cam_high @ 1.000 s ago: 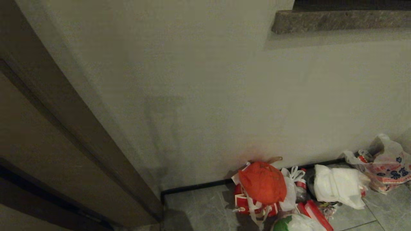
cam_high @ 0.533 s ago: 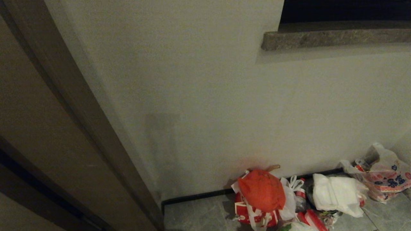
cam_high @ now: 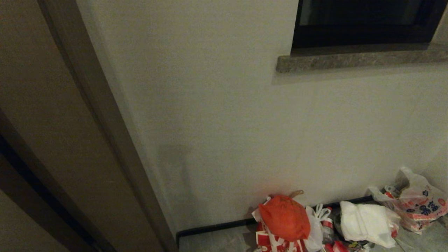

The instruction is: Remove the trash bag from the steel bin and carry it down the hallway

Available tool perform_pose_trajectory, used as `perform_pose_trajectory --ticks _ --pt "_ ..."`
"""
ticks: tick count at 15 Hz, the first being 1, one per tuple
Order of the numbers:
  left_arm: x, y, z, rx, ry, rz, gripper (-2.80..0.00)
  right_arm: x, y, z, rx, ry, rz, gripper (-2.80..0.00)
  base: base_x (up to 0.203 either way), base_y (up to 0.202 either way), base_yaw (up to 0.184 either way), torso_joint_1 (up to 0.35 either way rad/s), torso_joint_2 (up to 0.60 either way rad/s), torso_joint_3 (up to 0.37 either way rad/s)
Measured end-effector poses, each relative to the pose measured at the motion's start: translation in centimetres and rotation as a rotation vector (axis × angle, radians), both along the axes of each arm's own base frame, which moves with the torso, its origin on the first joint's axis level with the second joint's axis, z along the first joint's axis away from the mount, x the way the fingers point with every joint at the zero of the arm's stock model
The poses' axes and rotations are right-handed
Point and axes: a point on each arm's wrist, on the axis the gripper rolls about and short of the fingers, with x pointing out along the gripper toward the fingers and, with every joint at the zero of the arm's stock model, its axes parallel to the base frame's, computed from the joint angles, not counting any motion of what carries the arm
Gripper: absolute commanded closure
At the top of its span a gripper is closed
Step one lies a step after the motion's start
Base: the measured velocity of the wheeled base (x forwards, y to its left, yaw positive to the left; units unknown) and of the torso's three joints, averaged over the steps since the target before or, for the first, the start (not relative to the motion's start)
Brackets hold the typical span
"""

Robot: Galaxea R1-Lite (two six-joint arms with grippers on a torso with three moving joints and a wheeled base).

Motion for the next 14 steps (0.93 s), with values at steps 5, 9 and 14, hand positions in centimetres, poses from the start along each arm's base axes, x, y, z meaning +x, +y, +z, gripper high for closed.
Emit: perform_pose_trajectory --ticks 5,9,14 --pt "0.0 0.0 0.0 0.0 0.0 0.0 0.0 0.0 0.0 0.01 -0.003 -0.001 0.0 0.0 0.0 0.0 0.0 0.003 0.0 0.198" --pt "0.0 0.0 0.0 0.001 0.0 -0.001 0.0 0.0 0.0 0.0 -0.004 0.0 -0.001 0.0 0.0 0.0 0.0 0.003 0.0 0.163" --pt "0.0 0.0 0.0 0.003 0.0 0.0 0.0 0.0 0.0 0.01 -0.003 -0.001 -0.001 0.0 0.0 0.0 0.0 0.002 0.0 0.016"
